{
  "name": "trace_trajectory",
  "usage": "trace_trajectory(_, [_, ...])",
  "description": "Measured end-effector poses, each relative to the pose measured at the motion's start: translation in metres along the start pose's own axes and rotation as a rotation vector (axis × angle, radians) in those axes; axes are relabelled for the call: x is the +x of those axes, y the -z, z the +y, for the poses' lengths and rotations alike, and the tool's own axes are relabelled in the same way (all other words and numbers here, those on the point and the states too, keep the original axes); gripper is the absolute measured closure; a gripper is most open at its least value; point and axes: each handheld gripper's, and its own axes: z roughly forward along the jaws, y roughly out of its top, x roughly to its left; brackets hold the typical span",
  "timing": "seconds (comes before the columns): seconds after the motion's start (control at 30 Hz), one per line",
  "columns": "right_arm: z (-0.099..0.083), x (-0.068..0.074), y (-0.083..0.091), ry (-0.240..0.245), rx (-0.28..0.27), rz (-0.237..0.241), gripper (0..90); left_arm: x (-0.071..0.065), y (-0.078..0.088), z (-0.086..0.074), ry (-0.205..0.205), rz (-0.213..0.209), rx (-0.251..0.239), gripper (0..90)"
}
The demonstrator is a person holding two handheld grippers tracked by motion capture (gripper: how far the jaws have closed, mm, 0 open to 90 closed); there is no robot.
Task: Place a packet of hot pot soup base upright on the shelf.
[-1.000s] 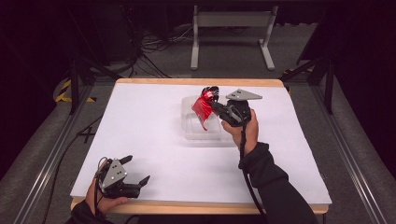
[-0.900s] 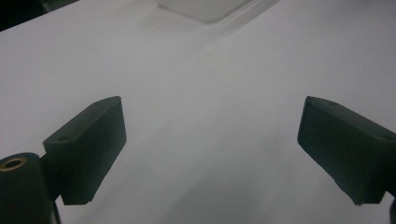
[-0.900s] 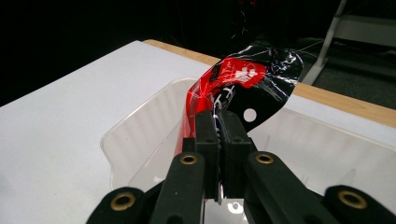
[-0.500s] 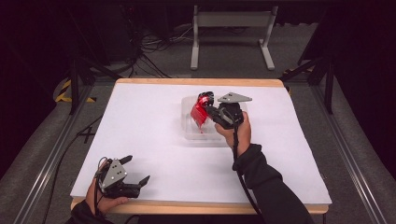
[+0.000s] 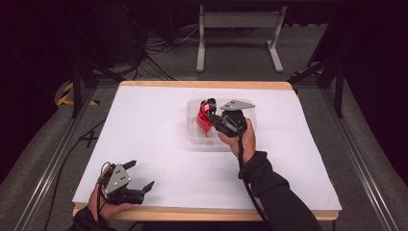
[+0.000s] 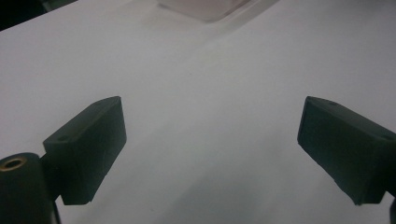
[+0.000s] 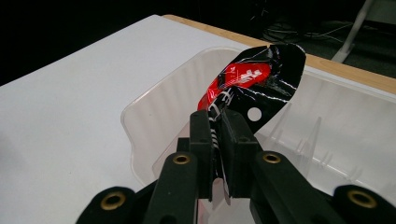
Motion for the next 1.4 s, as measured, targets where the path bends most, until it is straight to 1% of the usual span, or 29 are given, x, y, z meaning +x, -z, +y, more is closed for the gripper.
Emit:
trace_trajectory(0.07, [0.0,0.0,0.0,-0.001,0.002,0.005,81.5,0.0,0.0,0.0,-0.001,0.0,0.002,8.6])
trace_trajectory(0.1, [0.0,-0.001,0.0,-0.006,0.015,0.03,80.4,0.0,0.0,0.0,-0.002,-0.001,0.002,8.6])
trace_trajectory(0.17, [0.0,-0.002,0.0,-0.007,0.016,0.034,79.9,0.0,0.0,0.0,-0.003,0.0,0.003,8.6])
trace_trajectory(0.2, [0.0,-0.002,0.0,-0.003,0.02,0.03,78.9,0.0,0.0,0.0,-0.002,-0.001,0.003,8.6])
trace_trajectory(0.27, [0.0,-0.004,0.001,-0.01,0.022,0.038,77.9,0.0,0.0,0.0,0.0,0.002,0.004,8.6])
trace_trajectory(0.37, [0.001,-0.007,0.002,-0.013,0.032,0.033,75.3,0.0,0.0,0.0,0.002,0.004,0.003,8.6])
trace_trajectory(0.43, [0.001,-0.007,0.003,-0.011,0.036,0.027,75.1,0.0,0.0,0.0,0.001,0.005,0.003,8.6])
trace_trajectory(0.5, [0.003,-0.009,0.005,0.002,0.047,0.018,74.7,0.0,0.0,0.0,-0.001,0.005,0.002,8.6])
trace_trajectory(0.53, [0.003,-0.009,0.005,0.002,0.047,0.018,74.7,-0.001,0.0,0.0,-0.001,0.006,-0.001,8.6])
trace_trajectory(0.57, [0.003,-0.009,0.006,0.011,0.05,0.033,75.1,-0.001,0.0,0.0,-0.002,0.006,0.0,8.7])
trace_trajectory(0.6, [0.003,-0.009,0.006,0.011,0.05,0.033,75.1,-0.001,0.0,0.0,-0.002,0.006,0.001,8.7])
trace_trajectory(0.7, [0.004,-0.01,0.007,0.012,0.049,0.022,74.6,-0.001,0.001,0.0,-0.002,0.007,0.002,8.7])
trace_trajectory(0.87, [0.005,-0.009,0.01,0.033,0.054,0.011,74.6,-0.001,0.001,0.0,-0.002,0.007,0.003,8.7])
trace_trajectory(0.93, [0.005,-0.008,0.011,0.041,0.051,0.013,74.9,-0.001,0.002,0.0,-0.002,0.008,0.002,8.7])
trace_trajectory(1.1, [0.005,-0.009,0.012,0.036,0.054,0.015,74.6,-0.002,0.002,0.0,-0.004,0.006,0.002,8.8])
trace_trajectory(1.13, [0.005,-0.009,0.012,0.045,0.055,0.012,74.6,-0.002,0.002,0.0,-0.012,0.004,0.002,8.8])
trace_trajectory(1.17, [0.006,-0.009,0.013,0.054,0.057,0.007,74.5,-0.002,0.002,0.0,-0.009,0.006,0.001,8.8])
trace_trajectory(1.27, [0.006,-0.009,0.014,0.051,0.054,0.013,73.5,-0.001,0.002,0.001,-0.001,0.007,-0.002,8.8])
trace_trajectory(1.33, [0.007,-0.008,0.015,0.05,0.058,0.014,73.4,-0.001,0.002,0.001,-0.009,0.005,0.003,8.8])
trace_trajectory(1.4, [0.009,-0.008,0.017,0.061,0.064,0.016,73.5,-0.001,0.002,0.0,-0.007,0.006,0.003,8.8])
